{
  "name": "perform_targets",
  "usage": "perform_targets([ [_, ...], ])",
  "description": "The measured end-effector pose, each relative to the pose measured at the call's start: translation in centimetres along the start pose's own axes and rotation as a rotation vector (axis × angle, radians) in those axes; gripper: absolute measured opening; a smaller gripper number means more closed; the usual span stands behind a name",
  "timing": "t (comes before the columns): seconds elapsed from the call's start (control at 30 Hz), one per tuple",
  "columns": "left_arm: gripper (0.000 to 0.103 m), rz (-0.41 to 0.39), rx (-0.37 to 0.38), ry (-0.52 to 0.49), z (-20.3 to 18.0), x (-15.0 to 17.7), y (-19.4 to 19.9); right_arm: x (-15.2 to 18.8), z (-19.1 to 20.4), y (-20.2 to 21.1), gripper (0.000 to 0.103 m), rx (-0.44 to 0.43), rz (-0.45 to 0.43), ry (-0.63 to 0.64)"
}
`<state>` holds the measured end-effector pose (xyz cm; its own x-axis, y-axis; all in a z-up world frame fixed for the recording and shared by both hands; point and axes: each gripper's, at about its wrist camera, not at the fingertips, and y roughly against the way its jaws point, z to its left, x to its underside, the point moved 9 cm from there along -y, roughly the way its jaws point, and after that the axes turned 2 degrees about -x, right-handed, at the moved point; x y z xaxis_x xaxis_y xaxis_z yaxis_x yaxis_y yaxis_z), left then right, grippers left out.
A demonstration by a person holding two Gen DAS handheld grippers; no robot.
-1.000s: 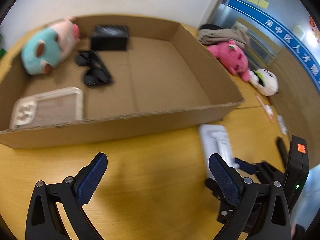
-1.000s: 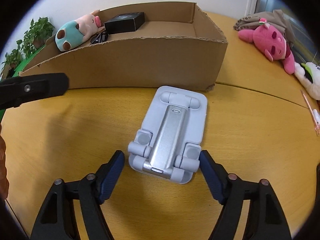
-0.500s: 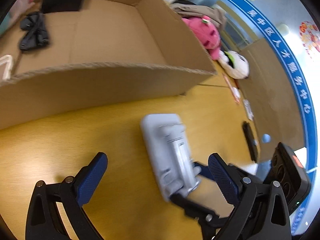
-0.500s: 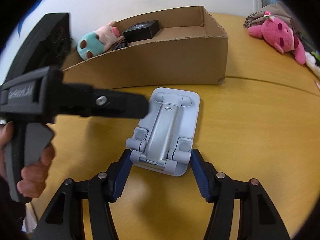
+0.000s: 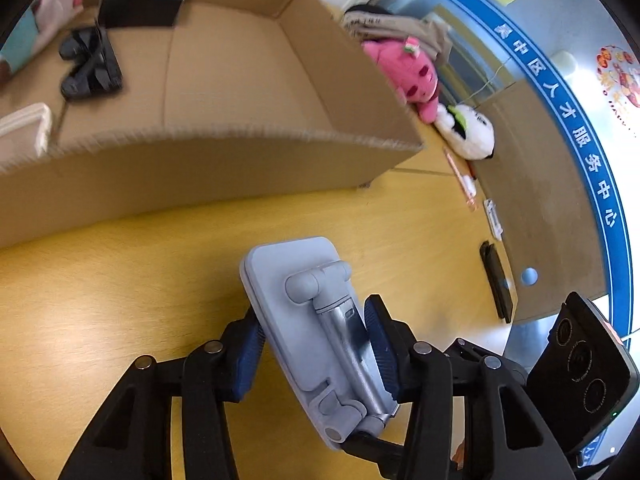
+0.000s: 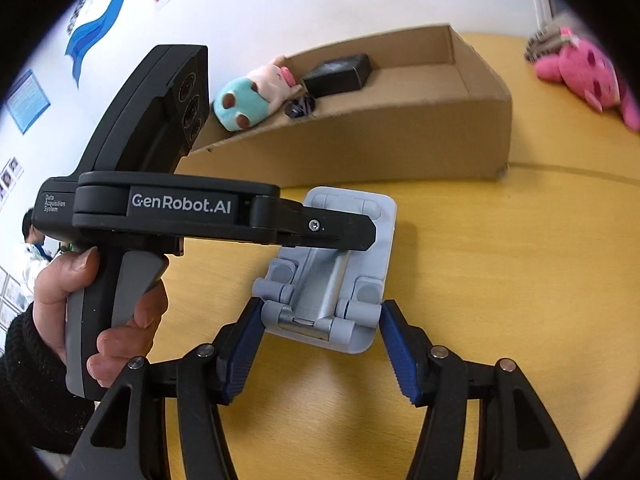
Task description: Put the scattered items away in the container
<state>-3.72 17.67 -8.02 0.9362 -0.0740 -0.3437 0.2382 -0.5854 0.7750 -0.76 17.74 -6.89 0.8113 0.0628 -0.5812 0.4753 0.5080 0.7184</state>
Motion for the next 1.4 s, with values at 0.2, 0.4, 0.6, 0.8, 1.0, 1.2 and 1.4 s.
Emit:
perform_targets([
  [0.2,0.052,-0.079,0.002,-0.048,-1.9,-2.9,4.2,-3.3,1.8,2.4,0.058,0.011,-0.069,0.054],
  [0.4,0.052,-0.149,0.017,-0.126,-4.2,-9.5,7.8,-9.3,2.4,5.0,0.058,0.03,-0.145,0.092],
  [0.6,0.052,-0.193,0.01,-0.183,-5.2,-17.4,10.3,-17.1,2.1,5.8,0.058,0.057,-0.208,0.14],
  [0.8,0.052,-0.194,-0.011,-0.217,-3.5,-24.7,9.8,-23.8,0.0,3.5,0.058,0.043,-0.198,0.123],
  [1.0,0.05,-0.142,-0.018,-0.154,0.5,-30.1,5.6,-27.9,-2.8,-1.2,0.058,0.026,-0.127,0.066],
  [1.2,0.049,-0.059,-0.031,-0.089,4.3,-33.5,-0.6,-30.2,-7.1,-7.4,0.057,0.038,-0.034,-0.024],
  [1.4,0.048,0.028,-0.064,-0.029,7.9,-34.0,-6.2,-30.0,-10.8,-13.1,0.057,0.045,0.069,-0.112],
])
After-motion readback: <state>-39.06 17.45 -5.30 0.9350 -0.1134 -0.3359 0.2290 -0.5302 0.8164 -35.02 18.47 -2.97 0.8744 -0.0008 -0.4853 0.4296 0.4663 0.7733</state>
